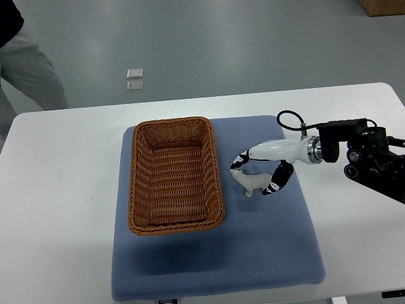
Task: Place white bear in brown basket with right hand
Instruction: 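Lower the right hand and close fingers around the white bear, then lift the bear and carry it over the brown wicker basket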
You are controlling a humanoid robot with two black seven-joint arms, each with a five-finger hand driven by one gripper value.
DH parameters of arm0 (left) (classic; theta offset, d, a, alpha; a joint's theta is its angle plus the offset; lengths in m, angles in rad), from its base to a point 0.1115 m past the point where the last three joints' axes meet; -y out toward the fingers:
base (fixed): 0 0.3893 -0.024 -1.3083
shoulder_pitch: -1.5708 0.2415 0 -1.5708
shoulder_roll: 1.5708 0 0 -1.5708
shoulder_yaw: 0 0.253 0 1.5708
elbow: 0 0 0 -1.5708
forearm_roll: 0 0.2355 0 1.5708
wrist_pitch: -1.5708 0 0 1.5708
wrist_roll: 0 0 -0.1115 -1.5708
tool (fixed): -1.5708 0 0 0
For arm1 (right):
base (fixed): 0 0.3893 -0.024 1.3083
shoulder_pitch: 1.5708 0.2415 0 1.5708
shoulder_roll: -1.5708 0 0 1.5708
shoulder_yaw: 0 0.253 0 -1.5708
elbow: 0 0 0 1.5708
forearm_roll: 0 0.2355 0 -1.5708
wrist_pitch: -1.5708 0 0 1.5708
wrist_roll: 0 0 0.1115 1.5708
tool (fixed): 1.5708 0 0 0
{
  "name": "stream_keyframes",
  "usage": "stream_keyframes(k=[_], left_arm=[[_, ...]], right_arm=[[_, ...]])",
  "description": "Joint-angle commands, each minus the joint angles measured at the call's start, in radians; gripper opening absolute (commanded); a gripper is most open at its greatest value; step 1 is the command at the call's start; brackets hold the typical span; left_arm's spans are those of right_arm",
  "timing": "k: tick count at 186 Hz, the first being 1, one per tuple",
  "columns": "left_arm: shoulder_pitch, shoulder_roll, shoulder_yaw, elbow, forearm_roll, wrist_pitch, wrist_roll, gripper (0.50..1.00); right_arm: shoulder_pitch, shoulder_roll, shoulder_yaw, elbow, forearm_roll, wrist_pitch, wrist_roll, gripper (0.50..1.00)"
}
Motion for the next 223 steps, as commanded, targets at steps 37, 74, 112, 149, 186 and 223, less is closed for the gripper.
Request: stream_keyframes(k=[37, 74, 112, 149, 186, 223], left_arm=[[0.000, 0.000, 0.000, 0.000, 0.000, 0.000, 0.000, 1.000], [0.000, 0.000, -0.002, 0.000, 0.000, 0.000, 0.000, 1.000], [0.000, 0.000, 0.000, 0.000, 0.000, 0.000, 0.000, 1.000], [0.000, 0.000, 0.000, 0.000, 0.000, 0.000, 0.000, 1.000], [0.000, 0.000, 0.000, 0.000, 0.000, 0.000, 0.000, 1.000], [0.000, 0.000, 0.000, 0.000, 0.000, 0.000, 0.000, 1.000]], right_arm=[[0.001, -0.002, 0.001, -0.001, 0.003, -0.005, 0.011, 0.689], [0.004, -0.015, 0.001, 0.011, 0.014, 0.001, 0.018, 0.500], [0.006, -0.018, 0.006, 0.013, 0.017, 0.001, 0.037, 0.500], [0.015, -0.032, 0.012, 0.013, 0.025, -0.001, 0.037, 0.500], [0.060, -0.025, 0.044, 0.013, 0.032, 0.002, 0.023, 0.500], [0.162, -0.012, 0.043, 0.004, 0.034, 0.007, 0.023, 0.500]])
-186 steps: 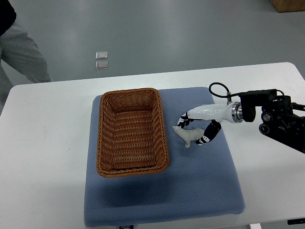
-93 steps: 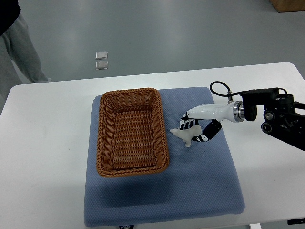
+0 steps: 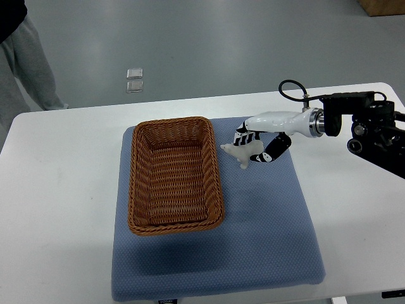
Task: Place white bear in brown basket with right hand
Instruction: 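Lift the bear and carry it over the brown wicker basket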
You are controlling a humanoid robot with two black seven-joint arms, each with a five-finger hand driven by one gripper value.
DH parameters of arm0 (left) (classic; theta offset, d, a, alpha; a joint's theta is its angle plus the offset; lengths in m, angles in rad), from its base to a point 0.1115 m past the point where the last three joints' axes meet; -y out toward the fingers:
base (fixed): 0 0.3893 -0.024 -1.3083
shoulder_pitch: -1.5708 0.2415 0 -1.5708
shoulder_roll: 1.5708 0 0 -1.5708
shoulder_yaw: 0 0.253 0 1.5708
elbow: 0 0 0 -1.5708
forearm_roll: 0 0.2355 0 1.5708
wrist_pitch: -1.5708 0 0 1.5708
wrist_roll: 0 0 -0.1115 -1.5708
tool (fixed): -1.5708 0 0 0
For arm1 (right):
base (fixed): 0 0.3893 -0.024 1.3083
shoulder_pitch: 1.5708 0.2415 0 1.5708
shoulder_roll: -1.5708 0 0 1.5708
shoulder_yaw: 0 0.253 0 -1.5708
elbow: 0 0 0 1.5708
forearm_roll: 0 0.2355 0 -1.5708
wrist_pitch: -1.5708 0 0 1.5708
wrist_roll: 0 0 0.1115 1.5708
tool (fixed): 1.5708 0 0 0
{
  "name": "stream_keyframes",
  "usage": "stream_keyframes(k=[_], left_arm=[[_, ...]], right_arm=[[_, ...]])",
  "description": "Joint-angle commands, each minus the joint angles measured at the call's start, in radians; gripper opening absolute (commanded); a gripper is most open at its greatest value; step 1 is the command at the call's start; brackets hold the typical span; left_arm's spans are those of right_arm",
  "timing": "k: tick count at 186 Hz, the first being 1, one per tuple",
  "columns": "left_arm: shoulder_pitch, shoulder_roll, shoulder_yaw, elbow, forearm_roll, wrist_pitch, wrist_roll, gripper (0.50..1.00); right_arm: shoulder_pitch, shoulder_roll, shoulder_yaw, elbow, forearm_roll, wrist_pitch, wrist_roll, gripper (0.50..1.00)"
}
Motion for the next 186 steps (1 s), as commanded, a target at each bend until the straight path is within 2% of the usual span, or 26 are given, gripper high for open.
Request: stream_keyframes(k=[1, 46, 106, 133, 162, 186], left_arm=[[0.000, 0.000, 0.000, 0.000, 0.000, 0.000, 0.000, 1.000], [0.000, 0.000, 0.001, 0.000, 0.000, 0.000, 0.000, 1.000], [0.000, 0.000, 0.000, 0.000, 0.000, 0.000, 0.000, 1.000], [0.000, 0.000, -0.002, 0.000, 0.000, 0.000, 0.000, 1.000], [0.000, 0.000, -0.002, 0.000, 0.000, 0.000, 0.000, 1.000], [0.000, 0.000, -0.002, 0.000, 0.000, 0.000, 0.000, 1.000]], right_arm=[[0.049, 0.006, 0.000, -0.004, 0.002, 0.001, 0.000, 0.500], [0.136, 0.095, 0.001, -0.011, 0.002, -0.003, 0.001, 0.500], [0.152, 0.333, -0.003, -0.094, 0.001, -0.020, 0.001, 0.500], [0.147, 0.434, -0.019, -0.171, -0.010, -0.020, 0.001, 0.500], [0.130, 0.520, -0.019, -0.318, -0.015, -0.023, 0.001, 0.500], [0.129, 0.531, -0.034, -0.390, -0.016, -0.023, 0.003, 0.500]])
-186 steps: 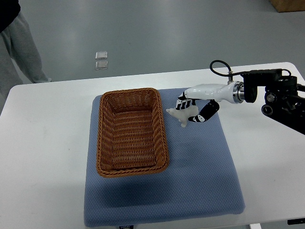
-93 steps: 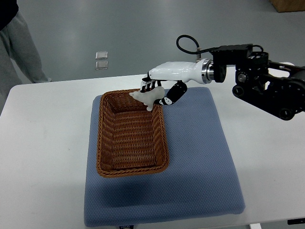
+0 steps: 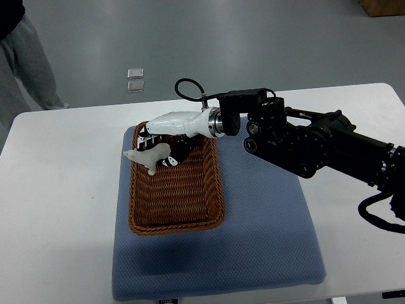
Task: Place white bear in brown basket with right hand
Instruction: 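Lift the bear and carry it over the brown wicker basket, then open the right hand to release the bear into the basket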
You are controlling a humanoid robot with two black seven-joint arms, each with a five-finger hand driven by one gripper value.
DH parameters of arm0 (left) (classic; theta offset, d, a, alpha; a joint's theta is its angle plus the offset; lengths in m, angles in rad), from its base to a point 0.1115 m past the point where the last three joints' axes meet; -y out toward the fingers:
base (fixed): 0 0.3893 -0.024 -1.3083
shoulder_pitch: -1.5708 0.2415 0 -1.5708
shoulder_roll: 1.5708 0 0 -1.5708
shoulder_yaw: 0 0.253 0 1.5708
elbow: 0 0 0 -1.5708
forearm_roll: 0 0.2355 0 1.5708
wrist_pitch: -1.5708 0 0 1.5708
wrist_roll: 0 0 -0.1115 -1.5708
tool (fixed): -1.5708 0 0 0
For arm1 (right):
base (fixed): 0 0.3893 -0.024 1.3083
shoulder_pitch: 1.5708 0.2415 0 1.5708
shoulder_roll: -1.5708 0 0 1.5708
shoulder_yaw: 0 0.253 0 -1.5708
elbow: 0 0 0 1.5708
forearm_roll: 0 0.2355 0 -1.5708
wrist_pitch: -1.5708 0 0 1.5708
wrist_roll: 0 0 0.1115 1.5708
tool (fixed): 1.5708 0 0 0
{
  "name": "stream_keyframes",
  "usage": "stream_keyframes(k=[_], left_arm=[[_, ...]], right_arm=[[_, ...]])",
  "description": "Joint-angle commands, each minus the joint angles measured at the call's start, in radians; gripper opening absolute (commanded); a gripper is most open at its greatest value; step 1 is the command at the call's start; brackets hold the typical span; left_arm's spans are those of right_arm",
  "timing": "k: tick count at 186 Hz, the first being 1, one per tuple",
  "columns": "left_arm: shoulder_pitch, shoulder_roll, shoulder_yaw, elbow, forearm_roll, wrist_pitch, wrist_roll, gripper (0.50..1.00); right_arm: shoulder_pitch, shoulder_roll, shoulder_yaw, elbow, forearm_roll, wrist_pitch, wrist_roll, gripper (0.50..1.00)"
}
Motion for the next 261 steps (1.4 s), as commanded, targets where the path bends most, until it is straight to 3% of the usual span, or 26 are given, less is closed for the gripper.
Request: stream_keyframes(k=[1, 151, 157, 169, 183, 200, 206, 223, 244, 261], left_arm=[[0.000, 0.000, 0.000, 0.000, 0.000, 0.000, 0.000, 1.000], [0.012, 0.000, 0.003, 0.000, 0.000, 0.000, 0.000, 1.000], [0.012, 0.000, 0.002, 0.000, 0.000, 0.000, 0.000, 1.000], [0.012, 0.000, 0.002, 0.000, 0.000, 0.000, 0.000, 1.000], [0.012, 0.000, 0.000, 0.000, 0.000, 0.000, 0.000, 1.000], [0.012, 0.000, 0.000, 0.000, 0.000, 0.000, 0.000, 1.000], [0.012, 0.000, 0.000, 0.000, 0.000, 0.000, 0.000, 1.000], [0.012, 0.000, 0.000, 0.000, 0.000, 0.000, 0.000, 1.000], [0.012, 0.000, 0.000, 0.000, 0.000, 0.000, 0.000, 1.000], [0.012, 0.000, 0.000, 0.000, 0.000, 0.000, 0.000, 1.000]], right_arm=[[-0.002, 0.010, -0.016, -0.060, -0.002, -0.001, 0.001, 0.500], [-0.076, 0.010, -0.044, -0.126, 0.000, -0.089, 0.003, 0.500], [-0.076, 0.010, -0.044, -0.126, 0.000, -0.090, 0.004, 0.533], [-0.076, 0.010, -0.044, -0.126, 0.000, -0.090, 0.004, 0.552], [-0.076, 0.010, -0.043, -0.126, 0.001, -0.092, 0.006, 0.627], [-0.074, 0.010, -0.035, -0.121, 0.017, -0.093, 0.009, 0.817], [-0.074, 0.010, -0.033, -0.118, 0.017, -0.096, 0.011, 0.858], [-0.076, 0.010, -0.033, -0.112, 0.018, -0.098, 0.011, 0.866], [-0.073, 0.010, -0.032, -0.109, 0.020, -0.090, 0.012, 0.913], [-0.071, 0.010, -0.027, -0.103, 0.031, -0.087, 0.014, 0.913]])
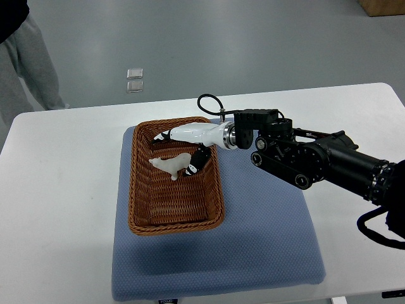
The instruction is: Place white bear in brown basket with right hand
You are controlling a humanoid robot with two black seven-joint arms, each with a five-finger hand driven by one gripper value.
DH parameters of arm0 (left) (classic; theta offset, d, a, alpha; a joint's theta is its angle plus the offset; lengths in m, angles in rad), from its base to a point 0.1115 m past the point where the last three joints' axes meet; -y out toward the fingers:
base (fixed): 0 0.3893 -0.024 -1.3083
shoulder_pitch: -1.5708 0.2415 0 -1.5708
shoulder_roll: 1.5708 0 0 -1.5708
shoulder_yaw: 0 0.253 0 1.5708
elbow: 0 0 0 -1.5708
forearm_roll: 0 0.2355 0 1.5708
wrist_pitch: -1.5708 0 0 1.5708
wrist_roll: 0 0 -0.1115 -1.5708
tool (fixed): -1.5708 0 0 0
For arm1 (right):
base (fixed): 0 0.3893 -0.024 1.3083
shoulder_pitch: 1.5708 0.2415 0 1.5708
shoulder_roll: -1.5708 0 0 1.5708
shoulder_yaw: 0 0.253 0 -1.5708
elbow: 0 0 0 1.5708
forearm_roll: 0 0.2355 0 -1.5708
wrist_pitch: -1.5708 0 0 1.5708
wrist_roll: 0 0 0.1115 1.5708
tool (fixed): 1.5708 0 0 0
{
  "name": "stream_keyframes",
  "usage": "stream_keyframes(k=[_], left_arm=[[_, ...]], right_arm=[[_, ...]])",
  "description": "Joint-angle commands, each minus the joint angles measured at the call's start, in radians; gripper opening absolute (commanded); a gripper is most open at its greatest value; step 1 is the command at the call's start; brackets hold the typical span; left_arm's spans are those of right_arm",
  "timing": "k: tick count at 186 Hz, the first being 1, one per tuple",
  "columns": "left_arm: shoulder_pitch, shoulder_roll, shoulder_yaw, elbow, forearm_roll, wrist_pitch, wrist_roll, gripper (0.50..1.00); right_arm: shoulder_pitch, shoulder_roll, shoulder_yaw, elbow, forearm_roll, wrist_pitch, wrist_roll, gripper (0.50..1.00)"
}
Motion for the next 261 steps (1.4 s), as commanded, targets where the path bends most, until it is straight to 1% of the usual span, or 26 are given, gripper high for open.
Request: stream_keyframes(k=[1, 36, 55, 72, 94, 127, 150, 169, 188, 199, 223, 241, 261], left_arm=[[0.000, 0.000, 0.000, 0.000, 0.000, 0.000, 0.000, 1.000], [0.000, 0.000, 0.000, 0.000, 0.000, 0.000, 0.000, 1.000], [0.000, 0.000, 0.000, 0.000, 0.000, 0.000, 0.000, 1.000], [0.000, 0.000, 0.000, 0.000, 0.000, 0.000, 0.000, 1.000], [0.000, 0.000, 0.000, 0.000, 0.000, 0.000, 0.000, 1.000], [0.000, 0.000, 0.000, 0.000, 0.000, 0.000, 0.000, 1.000], [0.000, 0.000, 0.000, 0.000, 0.000, 0.000, 0.000, 1.000], [0.000, 0.000, 0.000, 0.000, 0.000, 0.000, 0.000, 1.000], [0.000, 0.000, 0.000, 0.000, 0.000, 0.000, 0.000, 1.000], [0.000, 0.000, 0.000, 0.000, 0.000, 0.000, 0.000, 1.000], [0.000, 0.000, 0.000, 0.000, 0.000, 0.000, 0.000, 1.000], [0.000, 0.000, 0.000, 0.000, 0.000, 0.000, 0.000, 1.000], [0.000, 0.000, 0.000, 0.000, 0.000, 0.000, 0.000, 1.000]], right_arm=[[0.005, 0.000, 0.004, 0.008, 0.013, 0.007, 0.000, 0.913], [0.017, 0.000, 0.021, 0.025, 0.053, 0.003, 0.002, 0.917], [0.013, 0.000, 0.070, 0.025, 0.093, 0.001, 0.002, 0.917], [-0.012, 0.000, 0.168, 0.025, 0.182, 0.000, 0.005, 0.917], [-0.063, 0.000, 0.338, 0.024, 0.325, -0.014, 0.032, 0.917], [-0.153, 0.000, 0.587, 0.024, 0.506, -0.092, 0.038, 0.917], [-0.207, -0.008, 0.690, 0.019, 0.570, -0.134, 0.043, 0.917], [-0.240, -0.012, 0.751, 0.005, 0.630, -0.194, 0.065, 0.917], [-0.268, -0.020, 0.782, -0.041, 0.716, -0.276, 0.089, 0.917], [-0.274, -0.026, 0.785, -0.067, 0.774, -0.303, 0.089, 0.917], [-0.282, -0.028, 0.783, -0.159, 0.931, -0.358, 0.089, 0.917], [-0.285, -0.026, 0.780, -0.203, 1.006, -0.365, 0.089, 0.917], [-0.306, -0.026, 0.773, -0.208, 1.035, -0.356, 0.085, 0.917]])
